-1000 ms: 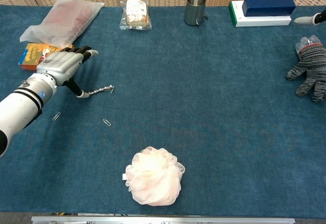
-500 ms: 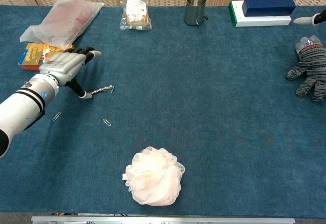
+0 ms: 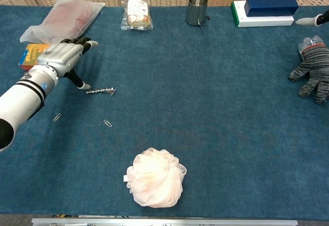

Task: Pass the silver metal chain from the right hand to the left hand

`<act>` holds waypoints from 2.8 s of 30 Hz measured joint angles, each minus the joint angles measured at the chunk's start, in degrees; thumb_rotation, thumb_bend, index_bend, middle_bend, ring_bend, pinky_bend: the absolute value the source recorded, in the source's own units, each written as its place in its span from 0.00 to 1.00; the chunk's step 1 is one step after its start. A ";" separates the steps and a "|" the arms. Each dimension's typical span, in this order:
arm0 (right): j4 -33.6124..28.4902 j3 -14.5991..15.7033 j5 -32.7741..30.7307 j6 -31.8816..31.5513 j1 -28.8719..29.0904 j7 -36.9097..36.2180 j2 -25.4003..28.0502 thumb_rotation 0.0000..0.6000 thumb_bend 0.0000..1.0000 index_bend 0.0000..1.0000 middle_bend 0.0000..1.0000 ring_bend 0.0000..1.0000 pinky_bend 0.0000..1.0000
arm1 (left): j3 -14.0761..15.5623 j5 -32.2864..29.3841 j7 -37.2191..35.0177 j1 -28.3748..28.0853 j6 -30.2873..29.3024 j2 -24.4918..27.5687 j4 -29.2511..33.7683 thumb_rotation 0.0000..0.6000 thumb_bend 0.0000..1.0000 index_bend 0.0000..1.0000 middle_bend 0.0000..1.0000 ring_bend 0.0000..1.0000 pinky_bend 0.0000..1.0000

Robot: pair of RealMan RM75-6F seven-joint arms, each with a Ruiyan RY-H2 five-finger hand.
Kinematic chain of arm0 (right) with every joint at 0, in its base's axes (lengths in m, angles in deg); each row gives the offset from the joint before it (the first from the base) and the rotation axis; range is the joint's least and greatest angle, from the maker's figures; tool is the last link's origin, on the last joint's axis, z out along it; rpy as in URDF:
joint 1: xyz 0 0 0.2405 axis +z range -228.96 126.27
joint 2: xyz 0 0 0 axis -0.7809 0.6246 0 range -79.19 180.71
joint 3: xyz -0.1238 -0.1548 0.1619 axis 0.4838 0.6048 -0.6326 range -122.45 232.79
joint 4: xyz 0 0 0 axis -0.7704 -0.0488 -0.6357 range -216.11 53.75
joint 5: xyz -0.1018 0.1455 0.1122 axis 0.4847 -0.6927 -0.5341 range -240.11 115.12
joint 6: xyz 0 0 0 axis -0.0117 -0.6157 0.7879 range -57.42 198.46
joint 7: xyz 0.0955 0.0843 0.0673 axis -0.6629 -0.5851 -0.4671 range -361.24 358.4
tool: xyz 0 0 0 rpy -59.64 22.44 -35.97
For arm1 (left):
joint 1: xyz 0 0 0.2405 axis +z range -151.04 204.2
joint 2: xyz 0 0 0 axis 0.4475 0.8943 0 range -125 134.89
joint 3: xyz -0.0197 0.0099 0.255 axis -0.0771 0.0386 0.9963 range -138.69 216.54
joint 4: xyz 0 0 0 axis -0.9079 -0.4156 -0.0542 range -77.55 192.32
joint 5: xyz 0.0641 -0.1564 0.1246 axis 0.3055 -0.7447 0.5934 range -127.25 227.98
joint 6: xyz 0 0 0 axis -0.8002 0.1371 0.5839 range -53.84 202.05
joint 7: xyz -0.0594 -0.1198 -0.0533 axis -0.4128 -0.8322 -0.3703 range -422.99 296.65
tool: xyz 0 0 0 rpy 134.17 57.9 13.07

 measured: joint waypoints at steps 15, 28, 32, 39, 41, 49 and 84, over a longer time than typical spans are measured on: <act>-0.16 0.03 -0.08 0.14 -0.11 -0.04 0.02 1.00 0.00 0.08 0.03 0.00 0.03 | 1.43 0.37 0.15 0.65 0.71 0.31 2.49 1.00 0.02 0.00 0.00 0.00 0.00; 0.35 0.08 -0.18 0.18 -0.34 -0.86 0.03 1.00 0.00 0.08 0.03 0.00 0.03 | -0.70 -0.94 -0.47 -0.01 1.09 -0.87 -3.28 1.00 0.02 0.00 0.00 0.00 0.00; 0.47 0.00 -0.17 0.02 -0.43 -1.13 0.08 1.00 0.00 0.08 0.03 0.00 0.03 | -1.20 -0.36 -1.45 -0.11 1.24 -0.56 -3.87 1.00 0.02 0.00 0.00 0.00 0.00; 0.55 -0.02 -0.19 -0.11 -0.64 -1.41 0.40 1.00 0.00 0.08 0.03 0.00 0.03 | -0.06 3.25 -3.20 0.84 0.79 1.51 -1.50 1.00 0.02 0.00 0.00 0.00 0.09; 0.53 -0.01 -0.23 -0.15 -0.73 -1.44 0.52 1.00 0.00 0.08 0.03 0.00 0.03 | 0.47 5.52 -4.34 1.36 0.25 2.72 -0.35 1.00 0.02 0.00 0.00 0.03 0.25; 0.53 0.02 -0.34 -0.13 -0.90 -1.48 0.64 1.00 0.00 0.08 0.02 0.00 0.03 | 2.45 15.24 -9.11 3.48 -2.93 7.83 3.22 1.00 0.02 0.13 0.79 0.71 0.72; -0.07 0.11 -3.32 4.64 0.62 1.81 0.14 1.00 0.00 0.12 0.03 0.00 0.03 | 5.06 31.35 -42.12 -0.24 12.28 17.07 1.00 1.00 0.02 0.53 1.00 1.00 1.00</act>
